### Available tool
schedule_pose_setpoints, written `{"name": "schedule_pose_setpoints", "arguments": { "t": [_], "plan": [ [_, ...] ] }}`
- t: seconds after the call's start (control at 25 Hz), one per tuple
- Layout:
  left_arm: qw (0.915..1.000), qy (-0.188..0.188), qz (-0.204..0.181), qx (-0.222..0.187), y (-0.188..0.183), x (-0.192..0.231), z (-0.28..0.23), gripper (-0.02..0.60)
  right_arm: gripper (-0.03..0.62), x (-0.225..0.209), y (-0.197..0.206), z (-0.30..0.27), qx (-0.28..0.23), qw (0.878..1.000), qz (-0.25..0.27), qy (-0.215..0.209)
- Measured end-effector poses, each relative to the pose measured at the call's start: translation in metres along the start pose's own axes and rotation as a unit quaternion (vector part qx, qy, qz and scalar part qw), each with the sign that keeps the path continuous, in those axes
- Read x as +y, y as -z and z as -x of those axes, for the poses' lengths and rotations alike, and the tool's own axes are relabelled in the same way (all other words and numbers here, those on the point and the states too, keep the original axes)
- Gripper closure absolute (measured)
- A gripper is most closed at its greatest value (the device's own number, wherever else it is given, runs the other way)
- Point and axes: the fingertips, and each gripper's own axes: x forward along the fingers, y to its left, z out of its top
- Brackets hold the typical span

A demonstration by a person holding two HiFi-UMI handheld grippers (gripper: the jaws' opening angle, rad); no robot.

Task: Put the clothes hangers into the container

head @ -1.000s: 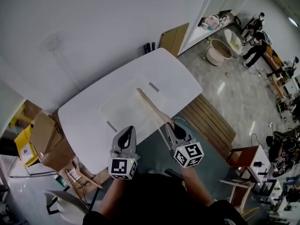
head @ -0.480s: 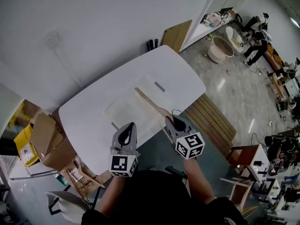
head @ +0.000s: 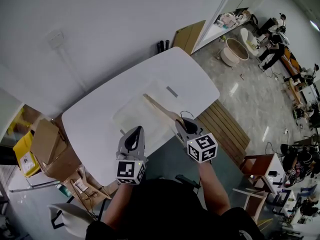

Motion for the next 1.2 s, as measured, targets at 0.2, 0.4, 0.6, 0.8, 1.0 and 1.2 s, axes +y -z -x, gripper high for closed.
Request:
{"name": "schedule_pose_setpoints", "arguments": {
  "t": [0.2, 0.4, 0.6, 0.8, 1.0, 1.2],
  "plan": [
    [1.0000, 0.000, 0.008, 0.003, 0.003, 0.005, 0.000, 0.577, 0.531, -0.002, -0.001, -0.013, 0.036, 0.999, 0.026, -0.019],
    [1.0000, 0.002, 0.006, 0.003, 0.002, 0.005, -0.001, 0.577, 0.531, -0.004, 0.000, -0.024, 0.065, 0.997, 0.039, -0.031],
    [1.0000, 0.003, 0.007, 0.004, 0.002, 0.007, 0.000, 0.577, 0.531, -0.005, 0.006, -0.032, 0.093, 0.994, 0.052, -0.037],
    [0.9999, 0.004, 0.008, 0.005, 0.002, 0.009, 0.001, 0.577, 0.531, -0.003, 0.009, -0.039, 0.115, 0.990, 0.063, -0.047],
    [0.9999, 0.008, 0.008, 0.006, 0.004, 0.009, 0.001, 0.577, 0.531, -0.005, 0.011, -0.046, 0.132, 0.987, 0.071, -0.053],
    [0.9998, 0.010, 0.009, 0.011, 0.005, 0.009, 0.000, 0.577, 0.531, -0.004, 0.011, -0.053, 0.144, 0.985, 0.074, -0.062]
  ]
}}
